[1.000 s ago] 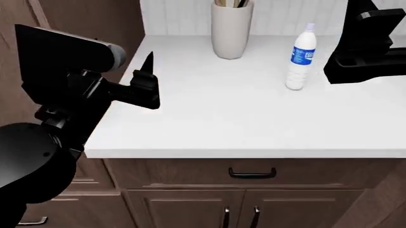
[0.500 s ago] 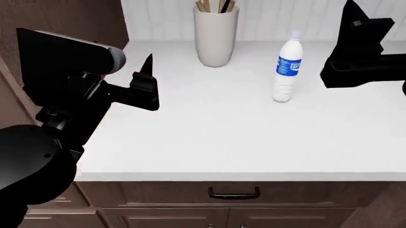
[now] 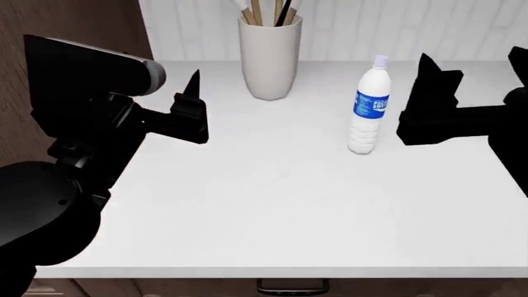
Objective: Move the drinks to the dining counter.
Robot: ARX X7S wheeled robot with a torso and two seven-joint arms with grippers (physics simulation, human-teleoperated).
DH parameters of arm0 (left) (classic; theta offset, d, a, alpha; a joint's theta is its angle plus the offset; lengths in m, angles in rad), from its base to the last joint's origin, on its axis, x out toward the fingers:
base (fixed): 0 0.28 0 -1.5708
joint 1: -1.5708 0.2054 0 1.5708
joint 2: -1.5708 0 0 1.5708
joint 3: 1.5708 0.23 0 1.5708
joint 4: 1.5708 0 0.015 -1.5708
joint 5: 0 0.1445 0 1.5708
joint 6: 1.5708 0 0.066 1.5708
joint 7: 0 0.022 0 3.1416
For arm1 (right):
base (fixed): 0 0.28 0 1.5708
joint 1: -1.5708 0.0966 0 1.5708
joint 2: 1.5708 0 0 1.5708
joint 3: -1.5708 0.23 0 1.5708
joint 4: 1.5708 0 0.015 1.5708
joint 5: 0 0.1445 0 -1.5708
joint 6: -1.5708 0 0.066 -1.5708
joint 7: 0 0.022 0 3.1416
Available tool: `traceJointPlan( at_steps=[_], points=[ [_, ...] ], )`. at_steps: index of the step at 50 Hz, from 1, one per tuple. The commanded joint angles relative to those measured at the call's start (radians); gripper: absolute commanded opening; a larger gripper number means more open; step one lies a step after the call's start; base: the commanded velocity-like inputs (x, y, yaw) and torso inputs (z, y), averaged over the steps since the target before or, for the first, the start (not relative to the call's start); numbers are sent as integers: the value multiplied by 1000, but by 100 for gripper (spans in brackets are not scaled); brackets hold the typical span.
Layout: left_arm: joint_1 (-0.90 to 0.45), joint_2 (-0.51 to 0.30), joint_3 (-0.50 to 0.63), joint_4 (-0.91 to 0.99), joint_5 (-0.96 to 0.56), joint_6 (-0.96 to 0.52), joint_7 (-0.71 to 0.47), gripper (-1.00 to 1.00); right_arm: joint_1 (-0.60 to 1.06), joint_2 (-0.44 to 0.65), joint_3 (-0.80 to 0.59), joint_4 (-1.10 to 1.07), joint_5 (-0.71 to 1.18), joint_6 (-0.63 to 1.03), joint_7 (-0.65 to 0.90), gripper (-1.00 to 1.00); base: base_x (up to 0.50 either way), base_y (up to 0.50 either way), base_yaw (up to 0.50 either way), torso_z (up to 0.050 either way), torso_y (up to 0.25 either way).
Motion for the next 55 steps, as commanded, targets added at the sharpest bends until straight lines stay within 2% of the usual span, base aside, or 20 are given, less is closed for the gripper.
traceJointPlan(
  at_steps=[1,16,23,36,55],
  points=[
    [8,-3,3,-1,3,9,2,100,8,-44,-50,37,98,88,8,100,0,0,0,0,0],
    [3,-6,8,-5,4,12,3,100,-32,-78,-98,94,57,112,37,100,0,0,0,0,0],
    [0,-9,6,-3,-7,8,-5,100,-79,-91,-106,169,8,84,-42,100,0,0,0,0,0],
    [-12,-9,11,-12,-9,8,-5,100,-146,-197,-147,325,-64,65,-180,100,0,0,0,0,0],
    [0,-19,16,-4,-7,15,-10,100,-154,-264,-185,541,-165,86,-262,100,0,0,0,0,0]
  ],
)
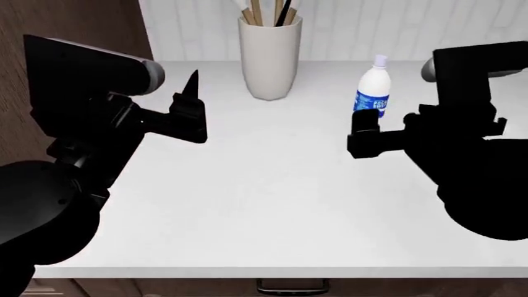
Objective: Move the drinks to the dining counter.
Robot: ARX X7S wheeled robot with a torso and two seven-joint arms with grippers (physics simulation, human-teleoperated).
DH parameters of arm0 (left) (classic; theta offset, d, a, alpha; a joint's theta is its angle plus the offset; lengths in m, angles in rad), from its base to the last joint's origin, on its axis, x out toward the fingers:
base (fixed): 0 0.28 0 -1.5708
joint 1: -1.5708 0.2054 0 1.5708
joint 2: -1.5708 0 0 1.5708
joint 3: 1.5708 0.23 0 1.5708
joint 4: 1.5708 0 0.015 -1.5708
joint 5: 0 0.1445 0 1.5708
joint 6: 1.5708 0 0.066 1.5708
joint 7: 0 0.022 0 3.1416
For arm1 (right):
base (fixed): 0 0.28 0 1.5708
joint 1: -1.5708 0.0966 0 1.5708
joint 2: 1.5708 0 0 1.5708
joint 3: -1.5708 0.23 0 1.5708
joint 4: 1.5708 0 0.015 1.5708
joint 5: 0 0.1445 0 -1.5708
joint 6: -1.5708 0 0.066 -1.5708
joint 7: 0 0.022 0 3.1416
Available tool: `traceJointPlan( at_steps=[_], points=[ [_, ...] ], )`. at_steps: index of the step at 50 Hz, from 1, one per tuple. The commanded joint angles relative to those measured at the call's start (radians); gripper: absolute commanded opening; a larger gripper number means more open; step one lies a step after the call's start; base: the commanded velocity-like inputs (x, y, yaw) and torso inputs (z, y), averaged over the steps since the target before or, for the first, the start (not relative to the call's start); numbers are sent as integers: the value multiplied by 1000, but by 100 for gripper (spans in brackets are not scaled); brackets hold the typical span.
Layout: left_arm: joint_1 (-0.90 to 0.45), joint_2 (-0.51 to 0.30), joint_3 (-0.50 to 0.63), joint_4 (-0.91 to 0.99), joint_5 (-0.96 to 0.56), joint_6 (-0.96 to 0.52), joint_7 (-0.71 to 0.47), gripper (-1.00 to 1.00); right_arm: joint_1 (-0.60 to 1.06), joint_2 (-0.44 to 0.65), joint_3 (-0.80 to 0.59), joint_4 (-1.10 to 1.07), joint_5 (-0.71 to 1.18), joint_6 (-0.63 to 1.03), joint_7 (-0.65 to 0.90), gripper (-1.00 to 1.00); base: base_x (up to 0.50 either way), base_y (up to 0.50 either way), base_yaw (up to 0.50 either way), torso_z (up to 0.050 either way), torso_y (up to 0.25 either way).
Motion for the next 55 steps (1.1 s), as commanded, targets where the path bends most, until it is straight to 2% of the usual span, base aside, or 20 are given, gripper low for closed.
traceJointPlan(
  at_steps=[1,17,27,32,55],
  points=[
    [3,-4,3,3,-1,3,-3,100,-6,-45,-20,130,-53,7,-53,100,0,0,0,0,0],
    [2,0,24,-6,12,8,4,100,-3,-136,-27,248,-94,-4,-191,100,0,0,0,0,0],
    [18,-5,20,-10,15,19,4,100,4,-129,-27,305,-90,4,-161,100,0,0,0,0,0],
    [8,-3,28,-9,15,16,6,100,24,-160,-34,352,-105,17,-182,100,0,0,0,0,0],
    [20,-16,22,-4,6,25,0,100,15,-250,-73,588,-187,8,-379,100,0,0,0,0,0]
  ],
)
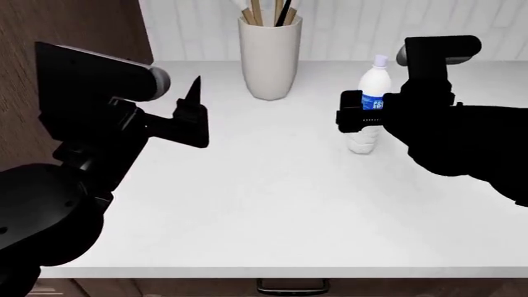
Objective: Move the drinks to the dining counter.
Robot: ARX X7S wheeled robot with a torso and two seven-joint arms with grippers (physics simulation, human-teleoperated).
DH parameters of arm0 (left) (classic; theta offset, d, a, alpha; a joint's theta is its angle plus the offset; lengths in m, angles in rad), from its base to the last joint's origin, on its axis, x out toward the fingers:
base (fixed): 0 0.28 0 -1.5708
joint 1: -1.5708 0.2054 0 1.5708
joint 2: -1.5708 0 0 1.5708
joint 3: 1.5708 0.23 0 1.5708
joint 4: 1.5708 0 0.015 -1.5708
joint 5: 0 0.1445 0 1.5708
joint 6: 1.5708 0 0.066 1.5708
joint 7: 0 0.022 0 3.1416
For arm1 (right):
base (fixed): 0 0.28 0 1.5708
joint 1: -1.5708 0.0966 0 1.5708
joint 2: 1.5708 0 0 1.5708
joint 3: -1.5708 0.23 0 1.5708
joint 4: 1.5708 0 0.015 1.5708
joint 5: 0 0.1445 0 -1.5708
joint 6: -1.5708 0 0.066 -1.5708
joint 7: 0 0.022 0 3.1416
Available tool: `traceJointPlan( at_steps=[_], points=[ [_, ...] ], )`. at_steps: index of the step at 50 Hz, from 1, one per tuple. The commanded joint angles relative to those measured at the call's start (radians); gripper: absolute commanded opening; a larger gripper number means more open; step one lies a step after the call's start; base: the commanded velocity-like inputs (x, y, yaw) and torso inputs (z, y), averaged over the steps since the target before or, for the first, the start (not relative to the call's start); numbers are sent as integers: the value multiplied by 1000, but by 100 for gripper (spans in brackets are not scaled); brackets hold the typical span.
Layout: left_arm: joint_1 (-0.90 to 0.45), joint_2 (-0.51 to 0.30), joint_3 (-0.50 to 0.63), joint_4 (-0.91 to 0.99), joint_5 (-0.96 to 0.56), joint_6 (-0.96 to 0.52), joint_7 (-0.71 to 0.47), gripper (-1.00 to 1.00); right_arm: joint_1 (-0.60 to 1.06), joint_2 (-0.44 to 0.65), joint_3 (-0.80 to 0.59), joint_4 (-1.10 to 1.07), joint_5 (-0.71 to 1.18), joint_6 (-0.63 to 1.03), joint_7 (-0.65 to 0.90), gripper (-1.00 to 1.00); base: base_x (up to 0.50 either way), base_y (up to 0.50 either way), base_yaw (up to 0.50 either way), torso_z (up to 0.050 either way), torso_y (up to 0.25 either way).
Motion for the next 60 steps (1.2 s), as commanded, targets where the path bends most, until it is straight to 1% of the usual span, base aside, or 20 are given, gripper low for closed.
traceJointPlan(
  at_steps=[1,9,10,18,22,23,24,28,29,30,31,34,35,38,41,47,54,56,58,60],
  points=[
    [7,-7,-5,3,-5,6,-2,100,-6,-39,-23,117,-45,-4,-80,100,0,0,0,0,0],
    [18,-13,-6,9,-5,10,-6,100,2,-53,-34,141,-62,5,-65,100,0,0,0,0,0],
    [19,-14,-9,8,-7,12,-6,100,1,-53,-36,133,-64,7,-65,-100,0,0,0,0,0],
    [18,-15,-6,8,-9,12,-8,100,-2,-17,-26,48,-85,-17,-29,-100,0,0,0,0,0],
    [13,-9,2,4,-8,11,-7,100,-13,40,8,-84,-97,-73,28,-100,0,0,0,0,0],
    [9,-6,5,6,-12,7,-10,100,-20,75,31,-154,-89,-100,82,-100,0,0,0,0,0],
    [6,-6,9,8,-13,3,-11,100,-27,95,43,-196,-78,-114,88,-100,0,0,0,0,0],
    [6,11,22,-10,15,31,19,100,-55,198,106,-411,-76,-205,214,-100,0,0,0,0,0],
    [10,17,31,-21,30,42,31,100,-49,229,120,-486,-87,-214,234,-100,0,0,0,0,0],
    [12,20,38,-28,39,46,39,100,-55,252,137,-545,-95,-243,212,-100,0,0,0,0,0],
    [7,25,45,-35,41,45,42,100,-41,284,149,-608,-105,-240,267,-100,0,0,0,0,0],
    [-9,33,48,-27,28,33,32,100,-18,317,144,-661,-103,-190,289,-100,0,0,0,0,3],
    [-11,35,49,-26,25,33,31,100,-26,330,149,-674,-105,-205,286,-100,0,0,0,0,0],
    [-27,38,41,-24,2,17,12,100,-16,335,144,-663,-83,-177,314,-100,-229,0,0,0,0],
    [-39,32,39,-6,-19,-4,-12,100,5,325,144,-664,-74,-155,277,-100,-500,0,0,0,0],
    [-23,26,39,-18,-3,9,-5,100,26,305,149,-674,-66,-142,288,-100,-500,0,0,0,0],
    [-36,29,44,-26,-1,13,4,100,53,323,164,-693,-29,-126,302,-100,-500,0,0,0,0],
    [-32,30,47,-27,4,18,9,100,59,326,162,-708,-37,-112,308,-100,-500,22,0,0,0],
    [-24,28,49,-22,8,25,15,100,87,317,147,-729,-63,-59,315,-100,-490,280,0,0,0],
    [-20,24,51,-22,12,26,18,100,91,312,152,-730,-53,-62,316,-100,-422,406,0,0,0]
  ],
)
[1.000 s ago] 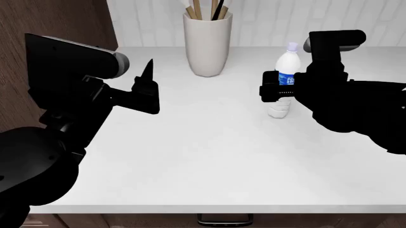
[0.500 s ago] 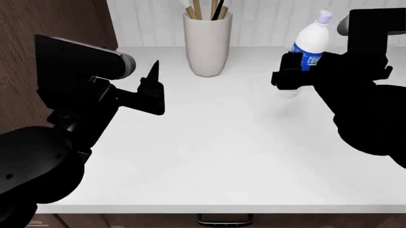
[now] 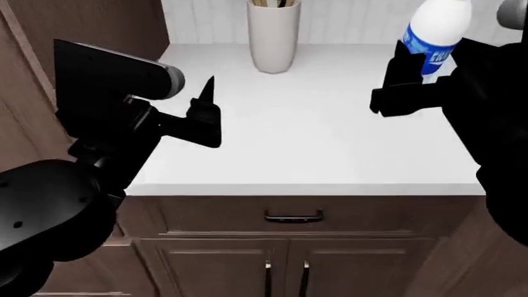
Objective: Move the drinks to the dining counter.
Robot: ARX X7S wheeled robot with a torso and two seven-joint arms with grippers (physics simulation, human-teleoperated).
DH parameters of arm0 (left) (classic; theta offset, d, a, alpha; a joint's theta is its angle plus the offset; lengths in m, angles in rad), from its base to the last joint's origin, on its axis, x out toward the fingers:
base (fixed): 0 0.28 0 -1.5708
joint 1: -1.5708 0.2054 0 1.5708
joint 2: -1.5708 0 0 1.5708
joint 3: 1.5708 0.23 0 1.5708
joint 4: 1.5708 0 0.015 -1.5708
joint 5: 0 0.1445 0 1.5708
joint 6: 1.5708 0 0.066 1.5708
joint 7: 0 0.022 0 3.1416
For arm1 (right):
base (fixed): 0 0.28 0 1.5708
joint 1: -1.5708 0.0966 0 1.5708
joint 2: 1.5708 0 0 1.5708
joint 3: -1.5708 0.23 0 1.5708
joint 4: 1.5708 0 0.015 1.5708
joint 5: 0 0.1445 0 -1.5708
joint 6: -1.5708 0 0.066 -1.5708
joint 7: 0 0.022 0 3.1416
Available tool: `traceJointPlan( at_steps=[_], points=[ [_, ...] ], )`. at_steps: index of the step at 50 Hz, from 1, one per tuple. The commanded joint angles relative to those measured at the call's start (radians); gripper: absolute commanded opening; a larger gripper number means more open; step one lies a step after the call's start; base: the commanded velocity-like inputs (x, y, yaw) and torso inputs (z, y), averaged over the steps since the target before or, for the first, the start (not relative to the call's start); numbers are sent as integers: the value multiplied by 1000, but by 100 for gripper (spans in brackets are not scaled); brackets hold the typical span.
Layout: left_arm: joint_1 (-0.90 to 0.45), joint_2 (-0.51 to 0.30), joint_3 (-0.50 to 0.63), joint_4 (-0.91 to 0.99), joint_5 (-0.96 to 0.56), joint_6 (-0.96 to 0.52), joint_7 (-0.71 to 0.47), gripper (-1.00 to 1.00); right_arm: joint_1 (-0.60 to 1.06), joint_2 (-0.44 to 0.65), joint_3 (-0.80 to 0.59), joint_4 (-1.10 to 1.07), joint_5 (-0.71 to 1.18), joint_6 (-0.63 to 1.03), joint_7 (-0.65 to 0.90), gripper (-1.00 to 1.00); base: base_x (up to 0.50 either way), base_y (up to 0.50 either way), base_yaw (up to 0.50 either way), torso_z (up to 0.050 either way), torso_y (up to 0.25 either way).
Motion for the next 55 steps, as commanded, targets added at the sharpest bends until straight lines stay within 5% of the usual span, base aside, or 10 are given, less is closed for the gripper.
traceJointPlan(
  at_steps=[1,55],
  points=[
    [1,-9,-4,1,1,7,3,100,77,-3,11,-68,-19,91,18,-100,-367,453,0,0,0],
    [20,-8,26,-20,36,50,30,100,79,40,21,-102,-24,123,42,-100,-266,496,0,0,0]
  ],
)
